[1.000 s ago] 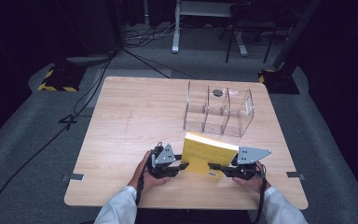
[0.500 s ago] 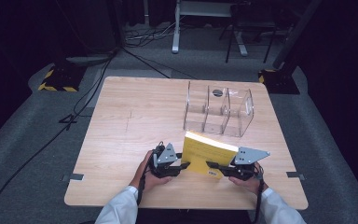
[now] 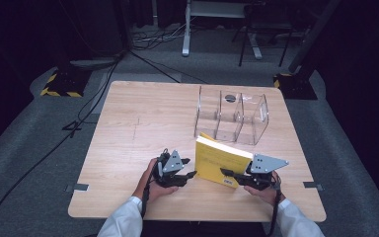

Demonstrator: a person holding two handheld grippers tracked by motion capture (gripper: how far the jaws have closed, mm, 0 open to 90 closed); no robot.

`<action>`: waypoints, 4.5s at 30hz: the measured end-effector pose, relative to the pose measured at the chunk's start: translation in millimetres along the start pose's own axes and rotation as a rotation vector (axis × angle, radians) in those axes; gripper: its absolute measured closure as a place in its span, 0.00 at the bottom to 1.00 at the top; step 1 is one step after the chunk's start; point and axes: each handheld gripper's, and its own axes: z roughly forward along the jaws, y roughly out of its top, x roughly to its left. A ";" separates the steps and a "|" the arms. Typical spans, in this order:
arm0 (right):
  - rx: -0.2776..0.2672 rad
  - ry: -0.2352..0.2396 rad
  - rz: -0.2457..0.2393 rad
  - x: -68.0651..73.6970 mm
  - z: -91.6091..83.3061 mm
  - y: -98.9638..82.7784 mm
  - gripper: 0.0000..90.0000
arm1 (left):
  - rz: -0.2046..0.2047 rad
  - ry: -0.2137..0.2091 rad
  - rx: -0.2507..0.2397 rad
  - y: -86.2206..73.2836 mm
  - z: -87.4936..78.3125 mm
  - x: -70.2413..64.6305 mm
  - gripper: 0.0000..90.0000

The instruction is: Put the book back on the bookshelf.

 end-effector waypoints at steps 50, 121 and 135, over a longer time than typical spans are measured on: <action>-0.085 -0.330 0.057 -34.6 -65.2 15.2 0.84 | -0.246 0.192 0.218 -91.8 -76.7 27.4 0.18; 0.027 -0.799 0.234 -143.6 -2.8 27.2 0.84 | -0.235 0.184 0.217 -88.7 -72.1 23.8 0.18; 0.060 -0.811 0.238 -147.3 10.5 15.0 0.84 | -0.235 0.185 0.216 -88.7 -72.1 23.8 0.18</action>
